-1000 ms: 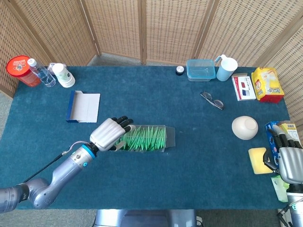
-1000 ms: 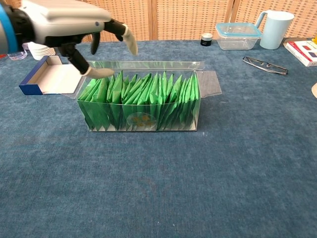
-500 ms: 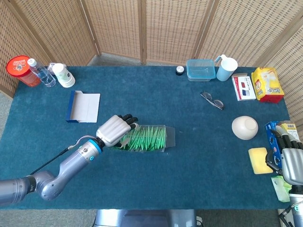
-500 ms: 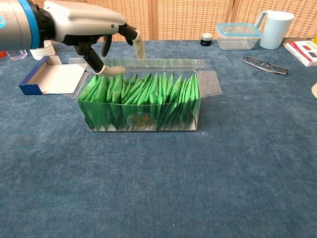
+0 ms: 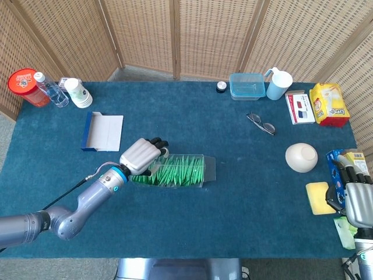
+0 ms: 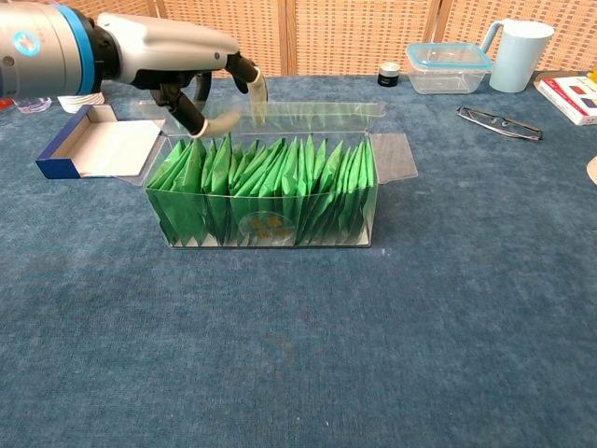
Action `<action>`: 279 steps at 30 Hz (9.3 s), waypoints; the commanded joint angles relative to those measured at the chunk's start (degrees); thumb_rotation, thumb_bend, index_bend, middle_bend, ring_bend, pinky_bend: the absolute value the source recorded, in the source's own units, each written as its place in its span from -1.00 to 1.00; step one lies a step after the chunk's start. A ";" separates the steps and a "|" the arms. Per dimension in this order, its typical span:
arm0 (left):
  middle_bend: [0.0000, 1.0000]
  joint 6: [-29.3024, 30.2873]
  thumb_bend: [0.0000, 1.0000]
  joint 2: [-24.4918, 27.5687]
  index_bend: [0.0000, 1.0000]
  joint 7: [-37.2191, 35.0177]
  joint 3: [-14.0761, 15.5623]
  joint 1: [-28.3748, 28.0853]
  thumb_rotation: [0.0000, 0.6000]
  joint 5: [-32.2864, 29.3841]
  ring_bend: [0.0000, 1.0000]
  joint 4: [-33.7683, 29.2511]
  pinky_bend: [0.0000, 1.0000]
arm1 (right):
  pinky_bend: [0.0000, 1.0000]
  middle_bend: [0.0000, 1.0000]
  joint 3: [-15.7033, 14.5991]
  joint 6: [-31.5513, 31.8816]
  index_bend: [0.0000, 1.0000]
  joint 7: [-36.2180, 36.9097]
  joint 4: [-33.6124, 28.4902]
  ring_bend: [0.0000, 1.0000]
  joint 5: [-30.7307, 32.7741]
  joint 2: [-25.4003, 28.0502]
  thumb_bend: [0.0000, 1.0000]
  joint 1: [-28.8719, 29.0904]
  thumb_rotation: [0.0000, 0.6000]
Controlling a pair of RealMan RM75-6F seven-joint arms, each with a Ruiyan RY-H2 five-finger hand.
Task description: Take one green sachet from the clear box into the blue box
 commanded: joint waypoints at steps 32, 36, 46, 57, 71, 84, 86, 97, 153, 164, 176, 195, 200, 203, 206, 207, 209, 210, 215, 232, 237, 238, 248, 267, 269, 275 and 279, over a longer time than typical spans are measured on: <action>-0.62 0.83 0.17 -1.04 -0.04 -9.45 -0.13 -2.65 0.64 -0.53 -0.65 5.75 -0.16 | -0.42 -0.71 0.29 -0.50 -0.73 -1.01 -0.54 -0.64 0.72 -0.25 0.43 0.03 0.06; -0.62 1.16 0.15 -1.49 -0.21 -9.31 0.22 -2.78 0.55 -1.05 -0.65 6.87 -0.16 | -0.42 -0.71 0.29 -0.44 -0.73 -1.04 -0.58 -0.64 0.68 -0.22 0.43 -0.02 0.06; -0.69 3.26 0.10 -3.02 -0.54 -8.75 0.99 -2.48 0.25 -1.53 -0.74 10.08 -0.16 | -0.42 -0.71 0.32 -0.56 -0.73 -1.50 -1.03 -0.64 0.59 -0.12 0.44 0.10 0.06; -0.78 3.36 0.09 -3.60 -0.11 -9.26 0.93 -2.32 0.19 -3.25 -0.83 11.41 -0.24 | -0.42 -0.71 0.41 -0.71 -0.73 -1.94 -1.19 -0.64 0.65 -0.29 0.44 0.28 0.06; -0.62 2.38 0.10 -2.30 0.28 -12.56 0.42 -2.15 0.17 -1.47 -0.80 10.04 -0.24 | -0.42 -0.71 0.37 -0.16 -0.74 -1.47 -1.00 -0.64 0.40 -0.23 0.43 -0.05 0.06; -0.62 3.23 0.09 -3.36 0.22 -10.85 1.27 -2.53 0.17 -1.58 -0.79 11.57 -0.24 | -0.42 -0.71 0.27 0.22 -0.74 -1.22 -0.90 -0.64 0.25 -0.22 0.44 -0.38 0.06; -0.62 3.49 0.10 -3.92 0.22 -10.68 1.32 -2.50 0.17 -1.97 -0.79 11.82 -0.24 | -0.42 -0.71 0.29 0.22 -0.74 -1.19 -0.88 -0.64 0.23 -0.19 0.44 -0.38 0.06; -0.62 4.57 0.10 -5.74 0.26 -11.74 1.57 -2.31 0.17 1.14 -0.79 11.12 -0.24 | -0.42 -0.71 -0.41 1.18 -0.74 -3.93 -3.52 -0.64 2.63 0.10 0.43 -2.17 0.06; -0.85 6.01 0.09 -1.08 -0.45 -1.82 4.12 -1.11 -0.01 -2.62 -0.91 11.72 -0.25 | -0.42 -0.71 -0.23 1.59 -0.75 -0.94 -1.43 -0.64 -1.14 -0.04 0.44 -1.63 0.06; -0.85 12.72 0.09 7.20 -0.43 -12.58 1.12 2.54 0.37 11.26 -0.91 -0.67 -0.28 | -0.42 -0.71 -0.27 2.11 -0.75 -0.27 -1.19 -0.64 -1.61 0.00 0.43 -1.92 0.06; -0.85 7.82 -0.37 7.49 -0.31 -18.90 1.62 -0.49 1.00 22.24 -0.91 -0.19 -0.30 | -0.42 -0.71 -0.35 1.77 -0.75 0.84 -0.19 -0.64 -1.52 -0.60 0.44 -1.92 0.06; -0.84 -1.52 -0.40 -2.58 -0.28 -9.25 0.76 -8.77 1.00 14.37 -0.91 7.28 -0.31 | -0.42 -0.71 -0.24 1.69 -0.75 2.68 1.47 -0.64 -0.97 -1.13 0.43 -2.24 0.06; -0.84 -1.96 -0.40 -4.27 -0.27 -6.99 0.99 -9.63 1.00 11.11 -0.92 8.83 -0.33 | -0.42 -0.71 -0.23 1.83 -0.75 2.82 1.55 -0.64 -0.81 -1.00 0.44 -2.45 0.06; -0.84 -2.31 -0.40 -5.15 -0.27 -6.05 1.24 -10.08 1.00 9.67 -0.93 9.69 -0.35 | -0.42 -0.71 -0.22 2.00 -0.75 2.88 1.53 -0.64 -0.78 -0.89 0.43 -2.59 0.06; -0.84 -2.85 -0.40 -6.27 -0.27 -4.68 1.58 -10.88 1.00 8.31 -0.94 10.75 -0.36 | -0.42 -0.71 -0.19 2.41 -0.75 3.12 1.67 -0.64 -0.59 -1.15 0.44 -2.90 0.06; -0.84 -2.97 -0.40 -6.52 -0.27 -4.27 1.64 -11.13 1.00 8.03 -0.94 11.00 -0.36 | -0.42 -0.71 -0.22 2.50 -0.75 3.18 1.72 -0.64 -0.58 -1.23 0.44 -2.99 0.06; -0.84 -3.06 -0.40 -7.17 -0.27 -3.47 1.67 -11.67 1.00 7.35 -0.94 11.53 -0.37 | -0.42 -0.71 -0.33 2.64 -0.75 3.24 1.86 -0.64 -0.56 -1.35 0.44 -3.18 0.06; -0.85 -3.11 -0.40 -7.53 -0.27 -3.12 1.66 -11.95 1.00 6.95 -0.94 11.77 -0.37 | -0.42 -0.71 -0.36 2.75 -0.75 3.29 1.91 -0.64 -0.53 -1.35 0.43 -3.30 0.06; -0.84 -3.41 -0.40 -8.65 -0.27 -1.74 2.08 -12.93 1.00 5.66 -0.94 12.53 -0.37 | -0.42 -0.71 -0.24 3.40 -0.75 3.59 1.87 -0.64 -0.48 -0.89 0.43 -3.77 0.06; -0.84 -2.88 -0.40 -11.40 -0.09 -0.17 3.41 -14.10 1.00 3.08 -0.94 14.79 -0.37 | -0.42 -0.71 -0.05 4.02 -0.75 4.18 2.24 -0.64 -0.41 -0.83 0.44 -4.39 0.06; -0.84 -2.35 -0.40 -11.77 -0.05 -0.10 3.51 -14.16 1.00 2.75 -0.93 15.20 -0.37 | -0.42 -0.71 -0.07 3.81 -0.75 4.25 2.32 -0.64 -0.34 -0.90 0.44 -4.40 0.06; -0.84 -2.25 -0.40 -11.82 -0.05 -0.14 3.50 -14.16 1.00 2.75 -0.93 15.25 -0.37 | -0.42 -0.71 -0.08 3.77 -0.75 4.25 2.35 -0.64 -0.33 -0.93 0.44 -4.40 0.06; -0.83 -0.97 -0.40 -12.51 -0.05 -1.60 2.95 -14.02 1.00 3.64 -0.93 15.81 -0.37 | -0.42 -0.71 0.03 3.59 -0.75 4.23 2.42 -0.64 -0.24 -0.92 0.44 -4.40 0.06; -0.81 -0.70 -0.40 -13.38 0.03 -2.62 3.41 -13.80 1.00 5.35 -0.91 17.16 -0.37 | -0.42 -0.71 0.05 3.61 -0.75 3.97 2.13 -0.64 -0.14 -0.75 0.44 -4.65 0.06; -0.81 -0.73 -0.40 -13.58 0.02 -2.60 3.45 -13.82 1.00 5.37 -0.91 17.37 -0.37 | -0.42 -0.71 0.06 3.67 -0.75 3.95 2.08 -0.64 -0.10 -0.75 0.43 -4.71 0.06; -0.81 -0.45 -0.40 -13.93 0.00 -2.46 3.38 -13.80 1.00 5.47 -0.91 17.85 -0.37 | -0.42 -0.71 0.08 3.68 -0.75 3.93 2.01 -0.64 -0.02 -0.69 0.44 -4.80 0.06; -0.81 -0.25 -0.40 -14.22 -0.05 -2.39 3.33 -13.83 1.00 5.71 -0.91 18.06 -0.37 | -0.42 -0.71 0.07 3.72 -0.75 4.00 2.01 -0.64 -0.01 -0.68 0.44 -4.87 0.06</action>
